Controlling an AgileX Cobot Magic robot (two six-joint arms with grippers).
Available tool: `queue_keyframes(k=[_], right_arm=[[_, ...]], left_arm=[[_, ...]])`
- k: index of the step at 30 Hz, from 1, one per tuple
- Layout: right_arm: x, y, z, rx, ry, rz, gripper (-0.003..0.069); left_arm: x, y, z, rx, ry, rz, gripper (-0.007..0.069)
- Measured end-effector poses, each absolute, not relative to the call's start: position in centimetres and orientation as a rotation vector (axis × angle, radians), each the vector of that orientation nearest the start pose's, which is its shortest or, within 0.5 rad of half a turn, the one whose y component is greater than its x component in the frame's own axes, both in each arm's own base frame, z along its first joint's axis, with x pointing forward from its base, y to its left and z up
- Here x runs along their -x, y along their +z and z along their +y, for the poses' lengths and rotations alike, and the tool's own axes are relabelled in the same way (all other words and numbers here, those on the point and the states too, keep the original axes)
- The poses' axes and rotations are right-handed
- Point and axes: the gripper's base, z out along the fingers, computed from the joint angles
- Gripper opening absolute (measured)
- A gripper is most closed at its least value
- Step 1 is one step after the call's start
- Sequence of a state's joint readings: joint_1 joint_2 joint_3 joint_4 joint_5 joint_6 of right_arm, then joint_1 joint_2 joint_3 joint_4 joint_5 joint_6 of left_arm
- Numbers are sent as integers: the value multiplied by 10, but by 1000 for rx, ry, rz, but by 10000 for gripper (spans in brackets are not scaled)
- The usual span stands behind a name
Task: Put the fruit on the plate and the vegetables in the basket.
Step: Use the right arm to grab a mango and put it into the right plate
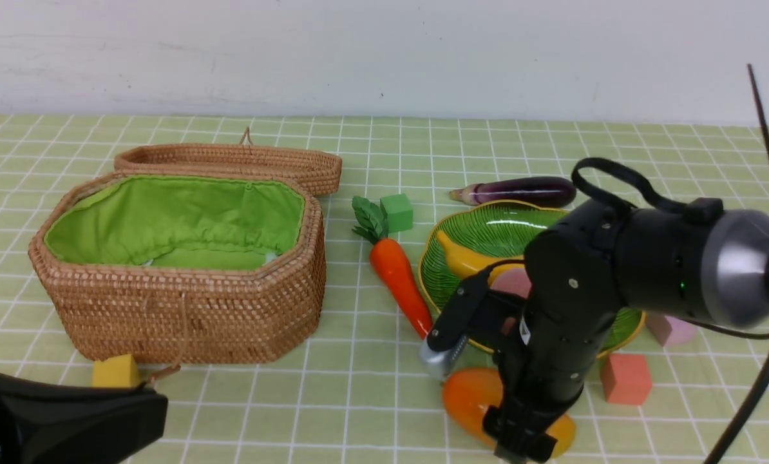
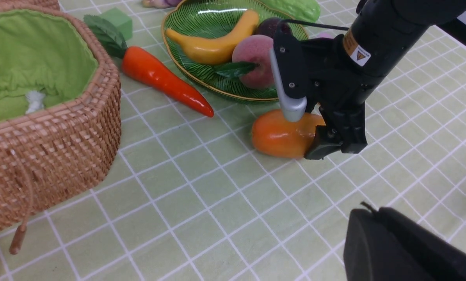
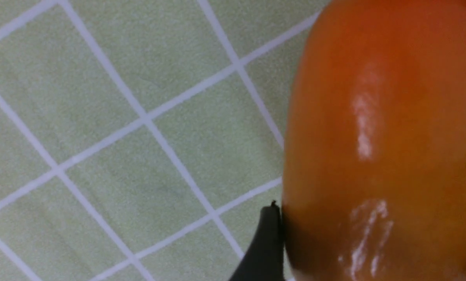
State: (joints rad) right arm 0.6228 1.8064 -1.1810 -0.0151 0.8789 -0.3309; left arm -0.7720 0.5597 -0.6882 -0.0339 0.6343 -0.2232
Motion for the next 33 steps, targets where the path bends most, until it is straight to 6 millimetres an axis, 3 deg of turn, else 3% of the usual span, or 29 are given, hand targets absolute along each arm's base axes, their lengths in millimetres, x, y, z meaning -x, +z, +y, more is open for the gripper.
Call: queue_keyframes(k=[9,16,20,31,33], right_arm=[[-281,188,204,1338,75,2649,636],[-283,168,207,1345,76,2706,620],[-283,164,207,1327,77,2731,575],[-273,166,209,1289,174,2840,560],[-269,180,209,1275,220,2852,560]], left_arm=[[-74,344,-74,-543,-671,1981,-13],[-74,344,-74,-543,-671,1982,-13],[-74,344,-74,-543,-671,1982,-13],[-74,344,-74,-543,-671,1982,-13],[-73,343,-74,-545,-668,1989,-13]])
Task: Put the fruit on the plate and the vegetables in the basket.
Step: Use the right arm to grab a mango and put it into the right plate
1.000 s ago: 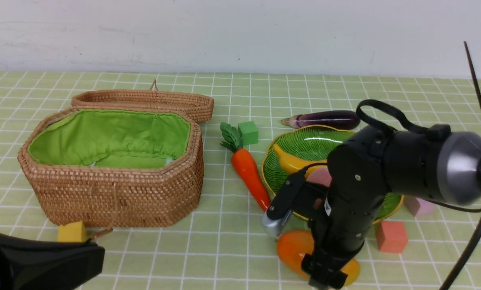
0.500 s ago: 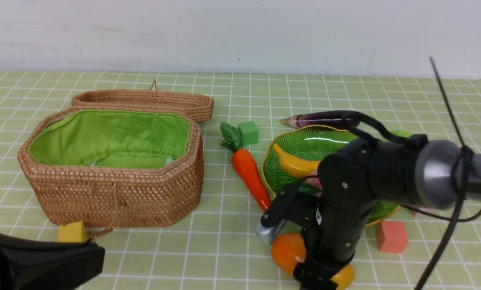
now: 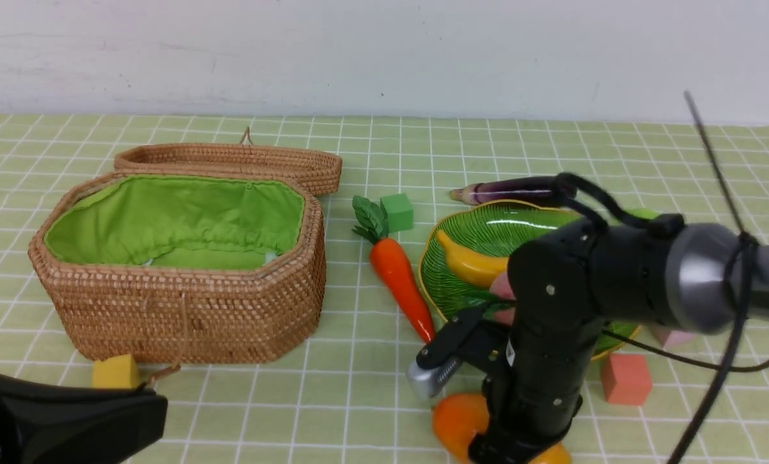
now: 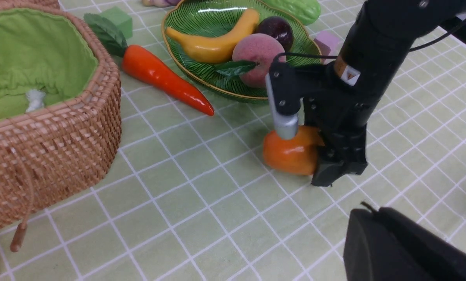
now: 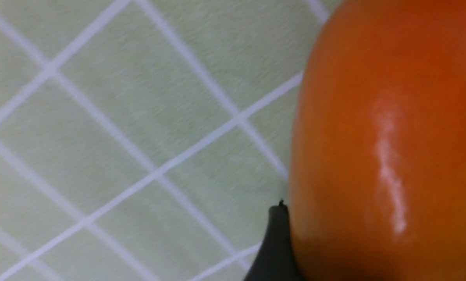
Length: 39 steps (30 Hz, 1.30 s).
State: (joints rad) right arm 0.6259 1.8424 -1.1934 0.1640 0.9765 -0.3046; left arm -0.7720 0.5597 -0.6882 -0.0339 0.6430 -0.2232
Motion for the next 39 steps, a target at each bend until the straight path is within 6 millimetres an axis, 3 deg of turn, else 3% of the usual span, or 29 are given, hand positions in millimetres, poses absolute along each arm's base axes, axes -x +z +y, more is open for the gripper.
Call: queue_keyframes(k=[4,7,9,11,12,14,17,24,32,39], right_arm=[[-263,237,209,1187,310,2761,560],[-267,285,199,1022,325,2667,560],[-278,310,181,858,289,2636,560],[-297,322,154,646,236,2633,560],[-299,322,151,635,230,2634,560],[-322,320,126,466,198,2635,560],[-354,297,107,344,191,2647,560],[-395,251,111,331,187,2633,560],[-423,240,119,327,182,2536,560],[-427,231,122,364,155,2546,576]], left_arm=[[-73,342,-74,-563,-655,1990,-13],[-73,342,-74,-581,-644,1983,-13],[-73,342,-74,-585,-641,1982,-13],[-73,342,-74,-587,-639,1981,-13],[-73,342,-74,-587,-639,1981,-13],[-73,342,-74,-588,-639,1982,-13],[-73,342,-74,-589,-638,1981,-13],[-73,342,-74,-589,-638,1982,-13],[-73,342,-74,-589,-638,1982,-12],[-73,342,-74,-589,-637,1983,-11]])
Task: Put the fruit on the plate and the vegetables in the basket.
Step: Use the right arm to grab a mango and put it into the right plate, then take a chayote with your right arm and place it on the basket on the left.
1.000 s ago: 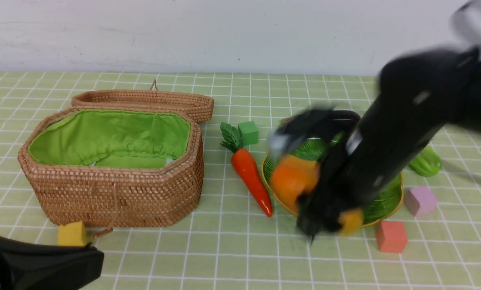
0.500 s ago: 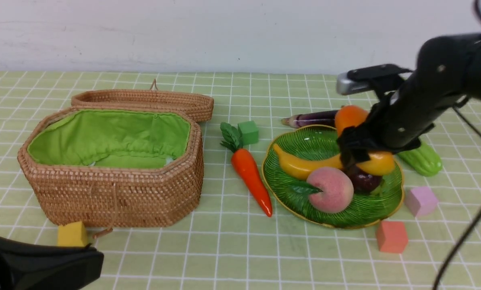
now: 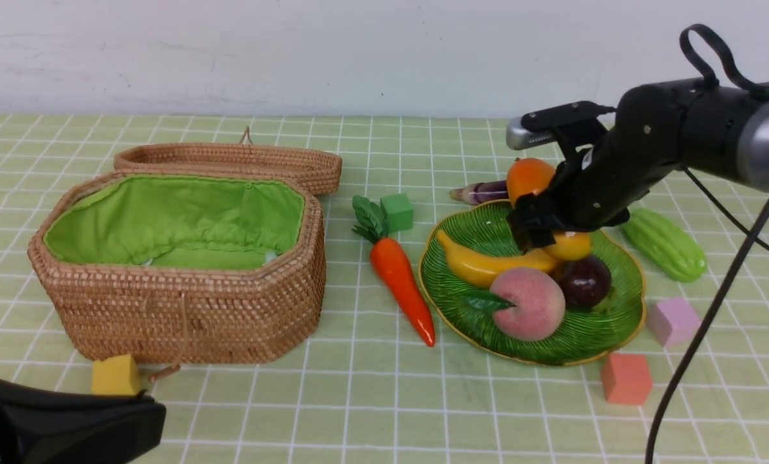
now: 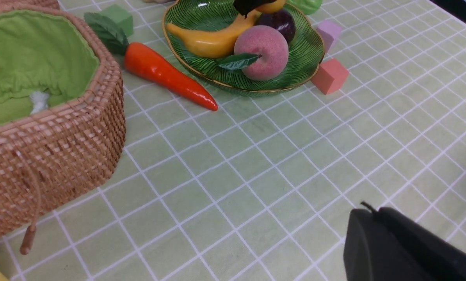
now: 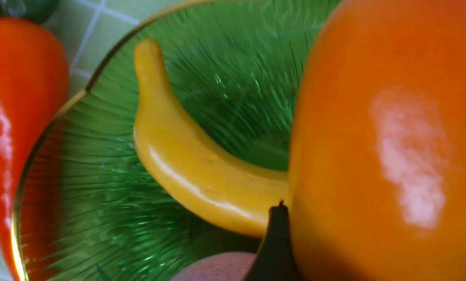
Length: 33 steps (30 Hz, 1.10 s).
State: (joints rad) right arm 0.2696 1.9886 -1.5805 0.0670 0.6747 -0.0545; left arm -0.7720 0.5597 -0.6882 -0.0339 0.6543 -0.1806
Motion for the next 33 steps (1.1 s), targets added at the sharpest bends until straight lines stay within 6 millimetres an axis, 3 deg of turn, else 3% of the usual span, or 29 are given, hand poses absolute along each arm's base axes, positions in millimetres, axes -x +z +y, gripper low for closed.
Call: queue_keyframes(k=[6,12,17,18,19,22,24,26,28,33], right_arm=[[-427,232,121,370,147,2548,678],[-421,239,120,377,145,2566,646],[-399,289,113,409,115,2511,555],[-399,289,113,409,115,2511,555],[-390,306,105,400,84,2504,524],[-382,320,87,314,40,2535,484],[-383,319,61,202,-2,2590,451],[-385,315,50,155,-12,2614,445],[-393,301,23,46,-17,2667,442],[-410,268,-5,-44,9,2718,481]], left_arm=[[-73,342,-74,-589,-637,1983,-10],[-73,342,-74,-590,-637,1983,-8],[-73,342,-74,-591,-636,1982,-3],[-73,342,-74,-591,-636,1982,-3],[-73,342,-74,-591,-636,1982,-3],[-73,342,-74,-592,-635,1982,-2],[-73,342,-74,-592,-635,1982,-2],[-73,342,-74,-595,-634,1980,-2],[-73,342,-74,-608,-625,1975,-2],[-73,343,-74,-628,-616,1961,-2]])
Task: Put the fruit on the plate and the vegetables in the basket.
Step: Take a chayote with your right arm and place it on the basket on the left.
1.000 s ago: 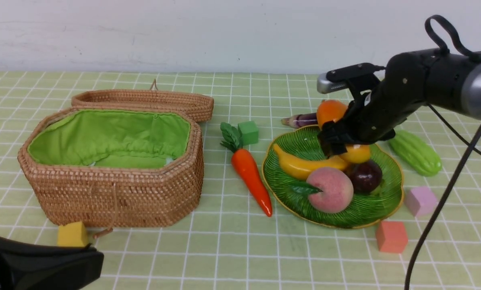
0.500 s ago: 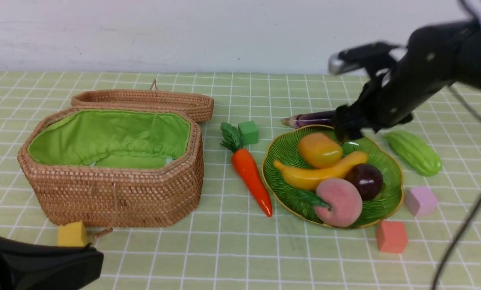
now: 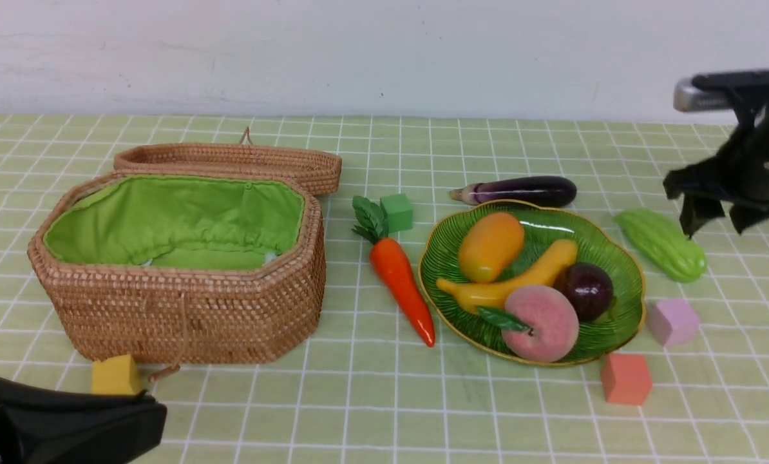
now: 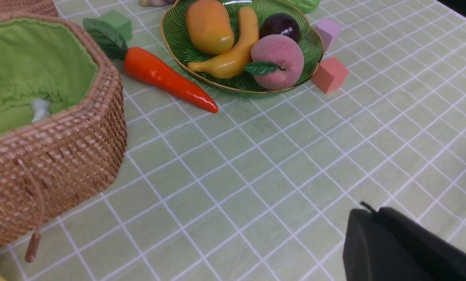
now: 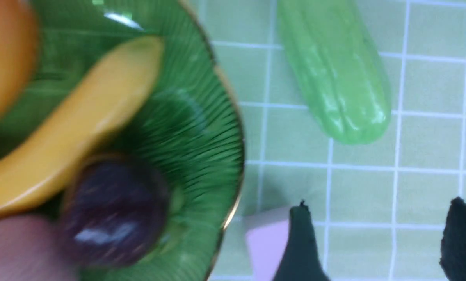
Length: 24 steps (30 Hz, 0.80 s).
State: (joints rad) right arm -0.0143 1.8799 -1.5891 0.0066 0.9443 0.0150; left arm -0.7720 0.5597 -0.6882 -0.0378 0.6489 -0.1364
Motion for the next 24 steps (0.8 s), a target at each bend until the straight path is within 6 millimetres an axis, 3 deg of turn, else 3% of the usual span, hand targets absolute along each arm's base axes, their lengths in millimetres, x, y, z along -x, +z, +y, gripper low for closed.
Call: queue_keyframes(k=[4,9,17,24], right_arm=[[-427,237,-14,-18,0,2721,581],[-441,214,-17,1,-24,2686,667],[-458,190,-19,17,-46,2673,641],[-477,171,-20,26,-55,2688,562]], left_arm=[[-73,343,-74,-631,-618,1951,-2],[-73,343,-75,-630,-622,1950,-2],[-73,344,-75,-627,-625,1945,-2],[-72,344,-76,-619,-651,1952,-2]])
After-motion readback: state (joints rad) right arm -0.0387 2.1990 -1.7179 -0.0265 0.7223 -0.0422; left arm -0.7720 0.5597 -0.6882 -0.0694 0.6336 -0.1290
